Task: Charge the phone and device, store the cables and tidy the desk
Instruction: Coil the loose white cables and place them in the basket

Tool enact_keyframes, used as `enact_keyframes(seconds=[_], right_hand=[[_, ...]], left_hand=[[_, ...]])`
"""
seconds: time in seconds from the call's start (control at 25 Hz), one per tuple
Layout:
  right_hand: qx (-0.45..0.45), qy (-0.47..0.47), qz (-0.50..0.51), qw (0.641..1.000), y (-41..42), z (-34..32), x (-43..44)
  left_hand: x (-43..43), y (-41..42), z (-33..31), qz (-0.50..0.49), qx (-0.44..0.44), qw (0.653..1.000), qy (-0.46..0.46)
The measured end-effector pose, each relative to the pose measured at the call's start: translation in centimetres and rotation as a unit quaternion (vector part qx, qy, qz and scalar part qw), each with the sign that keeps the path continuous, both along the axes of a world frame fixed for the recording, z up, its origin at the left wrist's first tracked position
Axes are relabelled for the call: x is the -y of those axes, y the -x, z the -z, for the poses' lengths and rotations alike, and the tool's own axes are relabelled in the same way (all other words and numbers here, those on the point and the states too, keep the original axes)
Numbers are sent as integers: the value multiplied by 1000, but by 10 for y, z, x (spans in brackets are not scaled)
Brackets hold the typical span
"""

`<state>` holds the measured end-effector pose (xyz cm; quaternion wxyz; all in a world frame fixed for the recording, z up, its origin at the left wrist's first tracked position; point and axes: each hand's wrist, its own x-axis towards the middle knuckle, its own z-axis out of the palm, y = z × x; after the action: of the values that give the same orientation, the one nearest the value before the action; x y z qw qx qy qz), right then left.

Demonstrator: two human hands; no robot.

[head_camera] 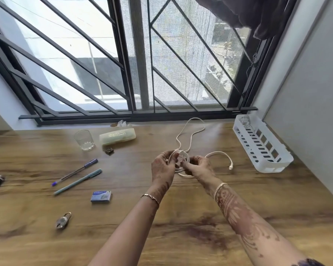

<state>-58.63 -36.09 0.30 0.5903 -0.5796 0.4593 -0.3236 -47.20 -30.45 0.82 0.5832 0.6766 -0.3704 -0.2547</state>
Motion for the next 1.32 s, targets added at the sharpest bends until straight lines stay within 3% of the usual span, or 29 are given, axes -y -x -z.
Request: enact_keyframes(seconds=[0.4, 0.52, 0.72, 0.88, 1.08, 1.32], right_hand=[[123, -85, -2, 989, 25, -22, -9], [155, -69, 4, 985, 34, -25, -11], [35, 71, 105, 991, 40, -30, 0], [-26, 126, 111, 986, 55, -29, 29], [22, 98, 47, 994, 101, -44, 81], [49, 67, -49, 995, 160, -51, 147]], left_hand=[[12, 3, -9, 67, 28, 997, 11], [18, 10, -10, 78, 62, 995, 19], [32, 32, -9, 56, 137, 989, 24], [48, 48, -25, 69, 184, 980, -2], [96, 79, -34, 81, 197, 977, 26], [138, 128, -55, 125, 212, 968, -48]])
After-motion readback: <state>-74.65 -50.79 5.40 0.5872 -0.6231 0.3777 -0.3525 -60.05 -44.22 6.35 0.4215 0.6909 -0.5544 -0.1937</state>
